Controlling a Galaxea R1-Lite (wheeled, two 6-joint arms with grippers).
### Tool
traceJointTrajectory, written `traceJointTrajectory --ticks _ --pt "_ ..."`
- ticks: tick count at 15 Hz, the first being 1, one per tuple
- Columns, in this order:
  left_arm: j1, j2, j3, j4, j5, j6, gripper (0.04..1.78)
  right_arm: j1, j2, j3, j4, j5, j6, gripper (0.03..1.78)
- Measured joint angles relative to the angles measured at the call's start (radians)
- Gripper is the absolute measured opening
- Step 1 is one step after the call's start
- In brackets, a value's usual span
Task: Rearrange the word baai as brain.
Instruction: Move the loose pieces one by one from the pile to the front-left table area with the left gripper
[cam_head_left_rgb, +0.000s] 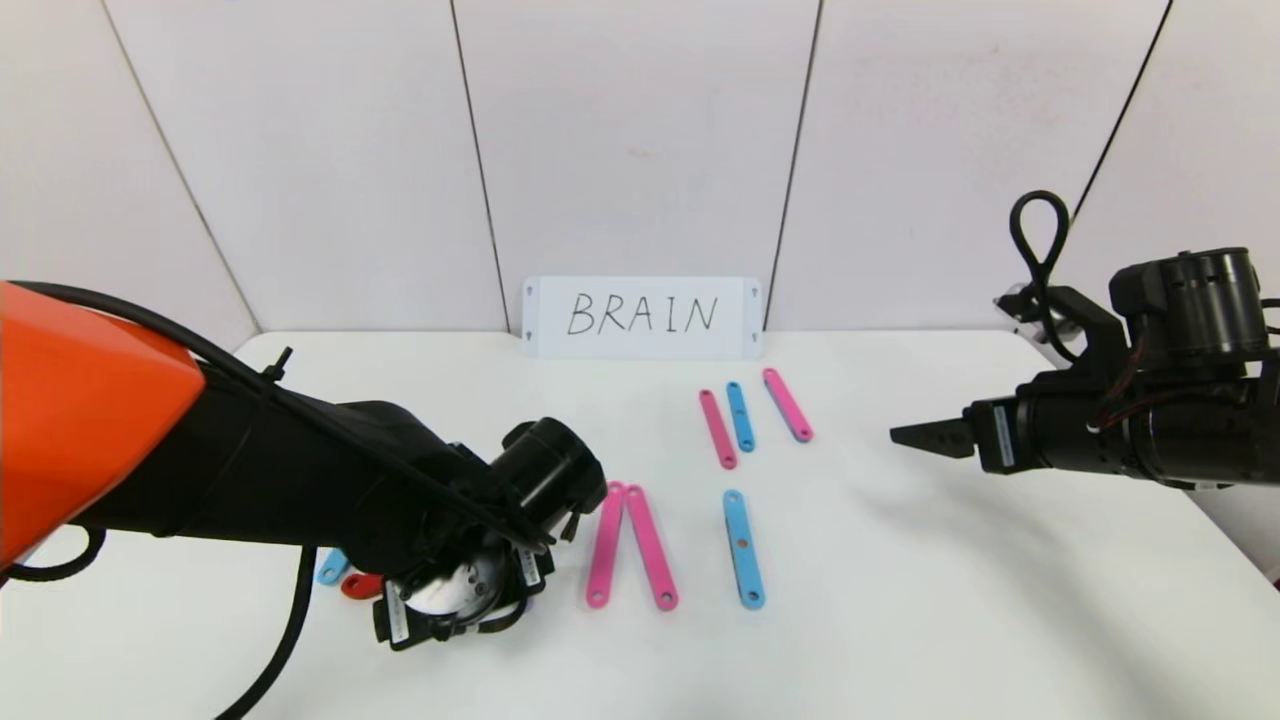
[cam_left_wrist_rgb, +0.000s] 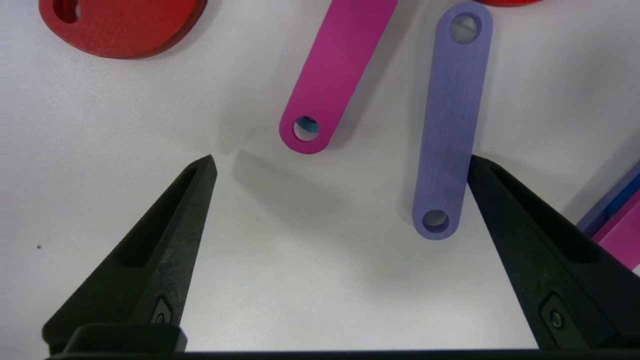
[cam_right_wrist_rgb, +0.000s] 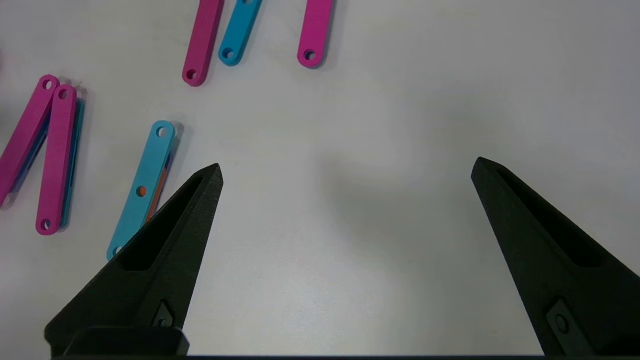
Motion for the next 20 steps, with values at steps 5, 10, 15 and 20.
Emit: traceJointTrajectory --ticks 5,10,15,20 --pt "0.008 -0.009 0.014 0.000 -0.001 -0.004 1.74 0.001 0.000 0.003 0.000 0.000 0.000 1.74" --pt "0.015 -0.010 0.016 -0.007 -0.011 -0.005 1.74 0.001 -0.001 0.005 0.000 0.000 0.000 1.74" --pt "0.022 -0.009 0.018 -0.014 -0.047 -0.004 1.74 0.001 -0.002 0.006 -0.001 0.000 0.000 1.74" --pt "0.036 -0.013 0.019 -0.017 -0.070 -0.003 1.74 0.001 -0.003 0.006 0.000 0.000 0.000 1.74"
